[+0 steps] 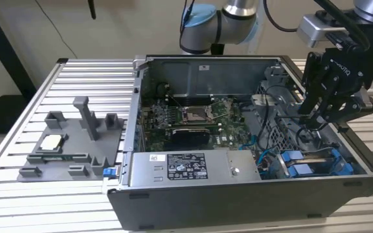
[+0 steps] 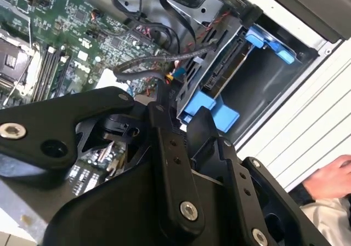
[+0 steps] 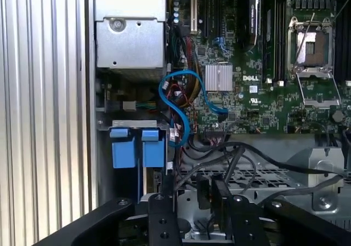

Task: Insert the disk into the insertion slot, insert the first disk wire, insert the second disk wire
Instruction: 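Insert the first disk wire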

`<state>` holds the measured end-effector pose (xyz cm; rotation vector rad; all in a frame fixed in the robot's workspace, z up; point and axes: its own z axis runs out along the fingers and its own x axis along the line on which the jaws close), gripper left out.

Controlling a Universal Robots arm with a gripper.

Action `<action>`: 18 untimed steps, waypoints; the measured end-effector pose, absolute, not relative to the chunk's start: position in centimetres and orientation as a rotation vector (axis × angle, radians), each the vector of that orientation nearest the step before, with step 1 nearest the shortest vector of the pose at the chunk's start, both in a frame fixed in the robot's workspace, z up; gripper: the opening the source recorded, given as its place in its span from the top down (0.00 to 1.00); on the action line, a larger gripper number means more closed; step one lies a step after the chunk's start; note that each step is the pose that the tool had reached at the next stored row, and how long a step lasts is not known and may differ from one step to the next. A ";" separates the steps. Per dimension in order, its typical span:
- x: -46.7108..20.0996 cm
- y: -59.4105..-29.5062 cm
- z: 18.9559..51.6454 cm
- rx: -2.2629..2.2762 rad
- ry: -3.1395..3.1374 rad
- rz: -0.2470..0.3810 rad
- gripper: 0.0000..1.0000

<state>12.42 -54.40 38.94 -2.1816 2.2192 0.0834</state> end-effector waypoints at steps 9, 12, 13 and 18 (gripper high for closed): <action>12.4 -54.4 38.5 -2.147 2.181 0.109 0.59; 12.4 -54.4 38.5 -2.147 2.180 0.107 0.62; 12.4 -54.4 38.4 -2.146 2.180 0.107 0.62; 12.4 -54.4 38.3 -2.145 2.179 0.105 0.69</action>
